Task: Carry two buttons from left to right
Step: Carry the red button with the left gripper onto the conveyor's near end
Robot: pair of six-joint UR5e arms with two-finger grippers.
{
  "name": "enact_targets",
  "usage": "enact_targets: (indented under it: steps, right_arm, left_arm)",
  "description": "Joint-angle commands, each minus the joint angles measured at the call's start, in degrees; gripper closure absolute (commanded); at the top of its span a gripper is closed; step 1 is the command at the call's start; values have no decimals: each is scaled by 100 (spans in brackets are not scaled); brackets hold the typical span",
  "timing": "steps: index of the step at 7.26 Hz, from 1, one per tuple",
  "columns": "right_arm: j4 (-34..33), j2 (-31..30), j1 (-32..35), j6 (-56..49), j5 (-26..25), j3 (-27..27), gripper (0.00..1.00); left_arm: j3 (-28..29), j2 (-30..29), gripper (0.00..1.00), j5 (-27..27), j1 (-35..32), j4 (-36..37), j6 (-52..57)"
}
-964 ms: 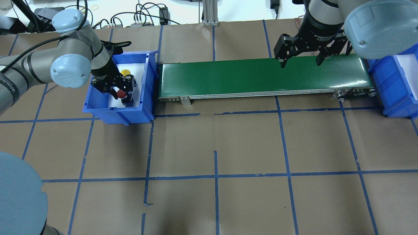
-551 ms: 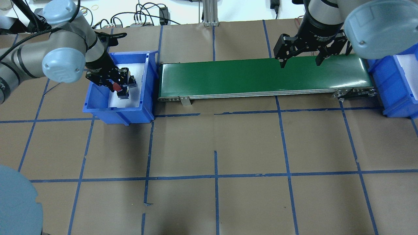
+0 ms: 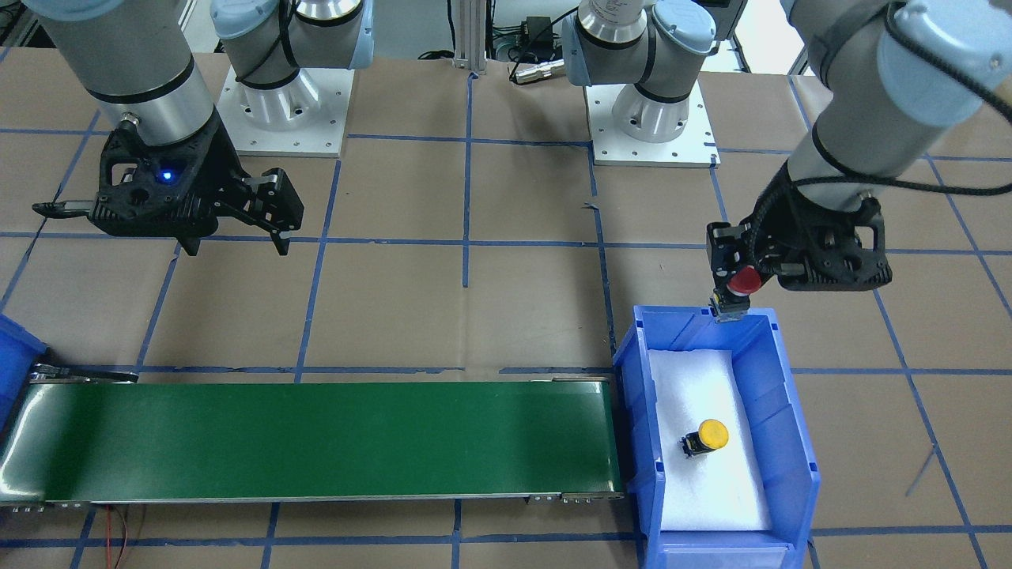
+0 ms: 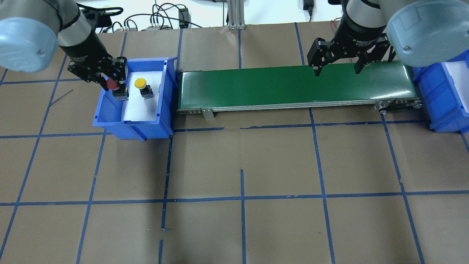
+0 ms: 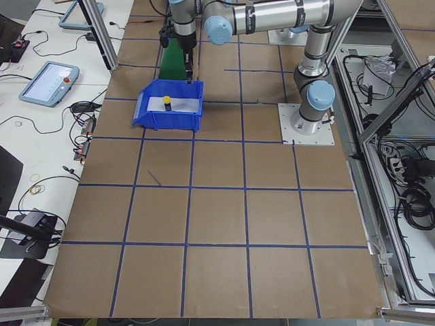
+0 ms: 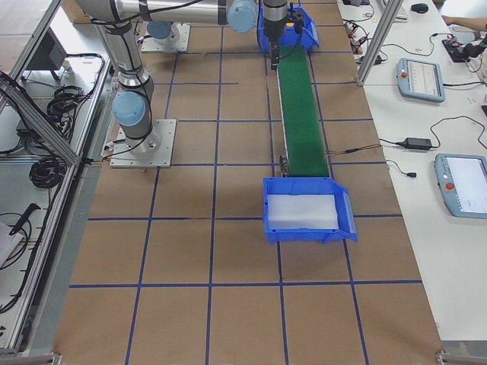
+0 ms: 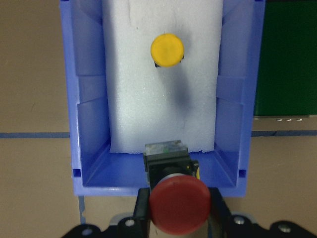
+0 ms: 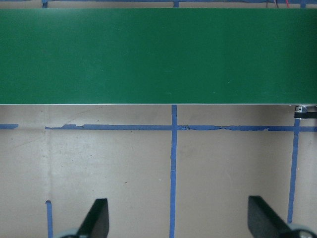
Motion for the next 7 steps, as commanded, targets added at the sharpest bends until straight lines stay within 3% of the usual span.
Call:
enact_targets:
  steps: [1, 4, 7]
  right_arm:
    - [-9, -7, -4, 0, 0, -9, 0]
    - [-1, 2, -4, 0, 0, -1, 0]
    - [17, -16, -4, -9, 0, -9, 0]
  left_arm:
    - [291, -161, 99, -61, -493, 97, -514]
    - [625, -1188, 99, -375, -793, 1151, -787]
    - [1047, -1770, 99, -456, -846, 1330, -849]
